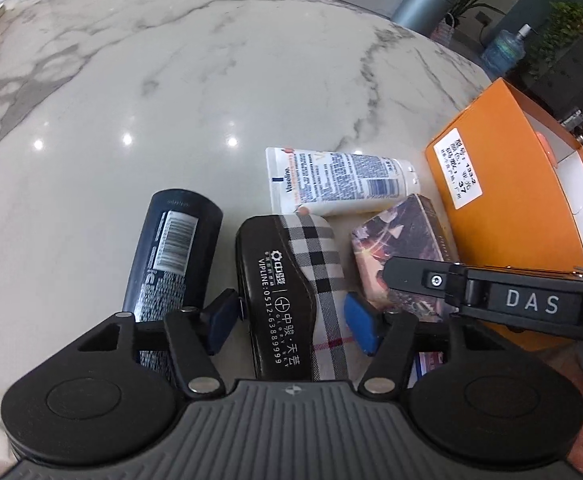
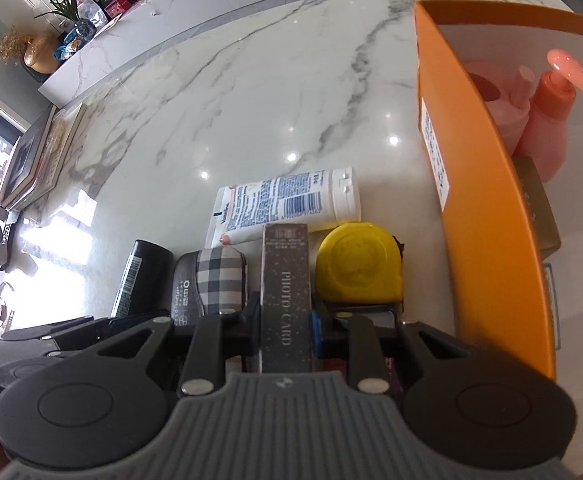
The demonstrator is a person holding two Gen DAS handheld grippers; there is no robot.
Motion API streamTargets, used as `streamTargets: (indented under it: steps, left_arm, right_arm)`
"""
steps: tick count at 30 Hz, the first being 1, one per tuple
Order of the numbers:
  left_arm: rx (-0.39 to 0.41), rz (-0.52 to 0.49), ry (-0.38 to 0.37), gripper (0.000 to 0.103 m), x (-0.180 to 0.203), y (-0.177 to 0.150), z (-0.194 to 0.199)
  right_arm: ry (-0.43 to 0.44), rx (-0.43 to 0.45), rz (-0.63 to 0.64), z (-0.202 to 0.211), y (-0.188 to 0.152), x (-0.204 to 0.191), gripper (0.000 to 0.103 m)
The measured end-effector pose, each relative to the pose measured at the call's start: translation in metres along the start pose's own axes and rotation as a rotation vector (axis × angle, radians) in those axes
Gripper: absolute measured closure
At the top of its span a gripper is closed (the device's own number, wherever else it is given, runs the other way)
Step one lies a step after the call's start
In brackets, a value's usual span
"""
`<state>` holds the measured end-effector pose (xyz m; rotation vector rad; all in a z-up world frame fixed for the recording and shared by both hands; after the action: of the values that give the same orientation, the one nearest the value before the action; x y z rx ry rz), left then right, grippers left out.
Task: Organize rigid objects
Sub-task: 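Grasp the dark photo card box with the right tool while the left tool grasps the black plaid case, then carry the photo card box and plaid case into the orange box and release both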
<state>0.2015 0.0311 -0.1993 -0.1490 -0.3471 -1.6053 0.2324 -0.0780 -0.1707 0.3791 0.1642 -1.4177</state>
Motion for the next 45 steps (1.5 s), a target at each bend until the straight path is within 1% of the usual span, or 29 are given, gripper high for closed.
streamTargets:
  steps: [4,5,6,9,14,16,17,18,19,21,23,26,27,31,34,36,39,42,44,45]
  left_arm:
    - [0.002,0.019,-0.02,0.048,-0.001,-0.002,0.002]
    - [0.009,0.022,-0.022,0.052,-0.001,-0.002,0.003]
    - [0.022,0.025,-0.024,0.058,-0.001,-0.003,0.006]
    - [0.08,0.058,-0.113,0.06,-0.003,-0.003,0.022]
    - [0.096,0.112,-0.16,0.06,-0.005,-0.01,0.031]
    - [0.106,0.14,-0.21,0.06,-0.005,-0.011,0.035]
    - [0.109,0.15,-0.245,0.063,-0.006,-0.012,0.037]
    - [0.102,0.153,-0.276,0.069,-0.004,-0.012,0.037]
    - [0.085,0.145,-0.268,0.074,-0.001,-0.01,0.034]
    - [0.073,0.108,-0.198,0.079,0.007,-0.009,0.027]
    - [0.076,0.105,-0.161,0.079,0.007,-0.005,0.025]
    - [0.058,0.083,-0.058,0.08,0.006,-0.004,0.02]
    - [0.056,0.082,-0.05,0.081,0.005,-0.004,0.02]
    - [0.051,0.077,-0.039,0.08,0.005,-0.002,0.019]
    - [0.048,0.066,-0.035,0.078,0.002,-0.003,0.017]
    - [0.045,0.072,-0.051,0.078,0.002,-0.003,0.014]
    - [0.037,0.079,-0.092,0.081,0.004,-0.002,0.011]
    - [0.025,0.11,-0.113,0.082,0.004,-0.006,0.01]
    - [0.048,0.11,-0.103,0.082,0.006,-0.01,0.016]
    - [0.067,0.112,-0.112,0.083,0.008,-0.013,0.022]
  right_arm:
    - [0.06,-0.025,-0.036,-0.005,0.0,0.003,0.079]
    - [0.066,-0.028,-0.041,-0.005,0.0,0.004,0.079]
    - [0.067,-0.027,-0.035,-0.005,-0.001,0.003,0.079]
    - [0.062,-0.034,-0.021,-0.007,-0.004,0.002,0.079]
    - [0.091,-0.044,-0.043,-0.007,-0.009,0.002,0.079]
    - [0.087,-0.043,-0.037,-0.006,-0.011,0.002,0.079]
    - [0.088,-0.042,-0.04,-0.006,-0.012,0.003,0.079]
    - [0.096,-0.044,-0.043,-0.006,-0.013,0.003,0.079]
    - [0.104,-0.049,-0.049,-0.006,-0.015,0.004,0.079]
    - [0.124,-0.063,-0.059,-0.008,-0.018,0.003,0.079]
    - [0.136,-0.072,-0.064,-0.009,-0.021,0.001,0.079]
    - [0.15,-0.08,-0.063,-0.01,-0.024,0.001,0.08]
    - [0.146,-0.081,-0.058,-0.01,-0.024,0.0,0.08]
    - [0.132,-0.082,-0.046,-0.01,-0.025,-0.001,0.079]
    - [0.122,-0.084,-0.039,-0.009,-0.024,0.0,0.078]
    - [0.1,-0.074,-0.031,-0.007,-0.024,0.001,0.077]
    - [0.094,-0.056,-0.022,-0.002,-0.025,0.001,0.078]
    - [0.082,-0.046,-0.018,0.001,-0.025,0.003,0.079]
    - [0.077,-0.04,-0.02,0.003,-0.028,0.002,0.08]
    - [0.077,-0.033,-0.012,0.006,-0.029,0.001,0.08]
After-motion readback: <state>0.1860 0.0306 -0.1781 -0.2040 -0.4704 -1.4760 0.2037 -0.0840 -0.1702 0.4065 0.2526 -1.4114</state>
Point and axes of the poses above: each gripper's, at about its wrist camera, not at the fingertips, and z roughly against the way its jaws point, x to its right, y to its top, the point moved 7 cm from there along -z, roughly the way its jaws point, and after that the axes turned 14 degrees about -x, right-handed, at the moved point
